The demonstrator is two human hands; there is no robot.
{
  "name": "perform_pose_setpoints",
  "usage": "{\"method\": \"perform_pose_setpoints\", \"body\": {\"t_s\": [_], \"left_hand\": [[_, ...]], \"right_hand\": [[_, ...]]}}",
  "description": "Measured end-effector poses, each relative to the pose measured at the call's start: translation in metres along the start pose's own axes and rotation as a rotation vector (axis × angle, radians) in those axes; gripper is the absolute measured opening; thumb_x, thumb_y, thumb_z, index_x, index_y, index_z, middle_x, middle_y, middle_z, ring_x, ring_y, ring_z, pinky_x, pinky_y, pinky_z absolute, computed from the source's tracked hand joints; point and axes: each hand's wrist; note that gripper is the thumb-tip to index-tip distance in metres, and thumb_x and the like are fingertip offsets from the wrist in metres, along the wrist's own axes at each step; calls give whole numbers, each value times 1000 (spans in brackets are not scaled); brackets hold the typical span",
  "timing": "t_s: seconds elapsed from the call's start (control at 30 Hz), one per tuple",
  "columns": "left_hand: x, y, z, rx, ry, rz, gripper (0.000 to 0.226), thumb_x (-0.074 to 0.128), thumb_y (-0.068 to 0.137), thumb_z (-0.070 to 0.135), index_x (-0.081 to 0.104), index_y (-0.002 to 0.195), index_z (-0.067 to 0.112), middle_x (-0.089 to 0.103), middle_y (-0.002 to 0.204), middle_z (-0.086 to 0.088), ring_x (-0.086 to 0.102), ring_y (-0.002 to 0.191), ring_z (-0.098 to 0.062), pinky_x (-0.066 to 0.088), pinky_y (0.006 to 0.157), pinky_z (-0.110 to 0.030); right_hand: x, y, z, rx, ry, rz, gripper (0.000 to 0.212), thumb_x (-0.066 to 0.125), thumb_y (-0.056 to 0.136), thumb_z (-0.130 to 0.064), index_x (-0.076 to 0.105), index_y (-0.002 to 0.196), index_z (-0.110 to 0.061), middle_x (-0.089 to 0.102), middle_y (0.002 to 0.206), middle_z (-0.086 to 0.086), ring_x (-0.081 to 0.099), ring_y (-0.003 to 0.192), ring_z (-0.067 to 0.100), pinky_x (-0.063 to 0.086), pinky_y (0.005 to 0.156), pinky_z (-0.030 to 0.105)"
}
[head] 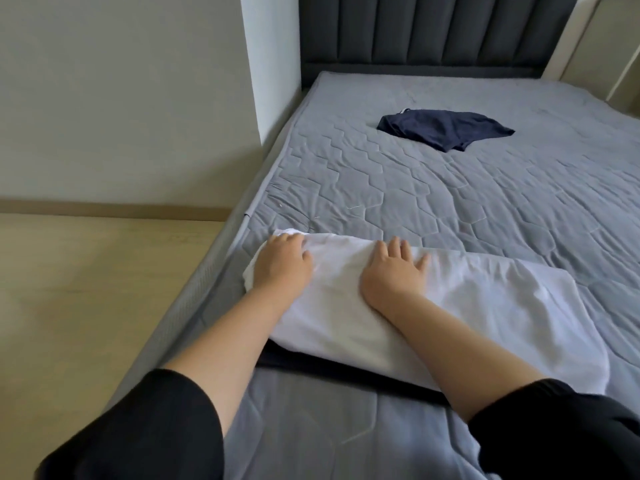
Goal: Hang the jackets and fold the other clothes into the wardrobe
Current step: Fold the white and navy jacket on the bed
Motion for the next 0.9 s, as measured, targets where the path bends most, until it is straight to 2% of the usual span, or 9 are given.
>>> {"method": "perform_pose_setpoints", "body": {"t_s": [0.1, 0.17, 0.37, 0.47, 0.57, 0.67, 0.77, 0.83, 0.9], "left_hand": [[-7, 10, -4, -119, -29, 69, 25, 53, 92, 23, 56, 115, 14, 47, 124, -11, 52, 107, -33, 40, 81, -40], [-10, 19, -11, -168, -40, 59, 27, 56, 89, 20, 59, 115, 15, 48, 123, -10, 54, 107, -33, 42, 82, -40], [-1, 36, -17, -55, 24, 54, 28, 63, 86, 36, 66, 107, 18, 63, 111, -7, 53, 108, -29, 43, 80, -35], [0, 44, -14, -73, -12, 50, 24, 62, 87, 38, 66, 101, 20, 63, 108, -5, 56, 102, -29, 44, 75, -34], [2, 46, -11, -69, -84, 54, 21, 60, 90, 34, 65, 82, 15, 66, 94, -8, 59, 90, -32, 36, 63, -30], [1, 48, -17, -201, -237, 53, 26, 60, 87, 27, 57, 66, 12, 60, 75, -10, 52, 73, -32, 34, 60, -30], [-4, 54, -29, -370, -505, 72, 32, 60, 79, 13, 40, 54, 13, 37, 57, -10, 33, 62, -25, 26, 55, -31], [-6, 57, -33, -578, -746, 84, 33, 62, 79, 9, 40, 55, 12, 35, 55, -7, 35, 63, -23, 27, 53, -32], [-5, 56, -34, -777, -939, 71, 17, 65, 80, 10, 50, 72, 8, 46, 62, -3, 44, 63, -23, 32, 51, -29]], "right_hand": [[2, 9, -14, -123, 118, 34, 50, 23, 97, -23, 28, 145, -13, 22, 155, 5, 3, 147, 19, -2, 115, 53], [9, 7, -13, -147, 153, 77, 48, 27, 97, -26, 31, 143, -12, 29, 151, 4, 9, 146, 18, 1, 116, 51], [35, -6, -9, -140, 125, 162, 55, 26, 96, -27, 26, 148, -11, 25, 157, 5, 11, 147, 18, -2, 118, 44], [33, -3, -11, -128, 86, 166, 48, 29, 94, -27, 40, 138, -12, 45, 142, 5, 30, 138, 21, 8, 117, 44], [30, 0, -15, -111, 13, 159, 37, 31, 92, -29, 51, 119, -14, 58, 122, 4, 46, 121, 23, 21, 110, 41], [27, 4, -17, -105, -14, 183, 29, 32, 91, -29, 54, 106, -15, 60, 112, 2, 50, 109, 23, 29, 95, 37], [29, 5, -16, -110, -10, 238, 23, 34, 90, -28, 53, 97, -17, 60, 103, 1, 51, 101, 23, 30, 87, 35], [31, 4, -15, -108, -8, 263, 19, 36, 90, -28, 51, 94, -17, 59, 99, 1, 50, 98, 23, 29, 85, 35], [32, 4, -15, -109, -22, 270, 19, 36, 90, -29, 51, 94, -18, 59, 99, 1, 50, 98, 23, 28, 86, 35]]}}
Point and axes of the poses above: each hand's wrist, its own y-axis towards the middle knuckle, its own x-axis out of the palm, z = x × y
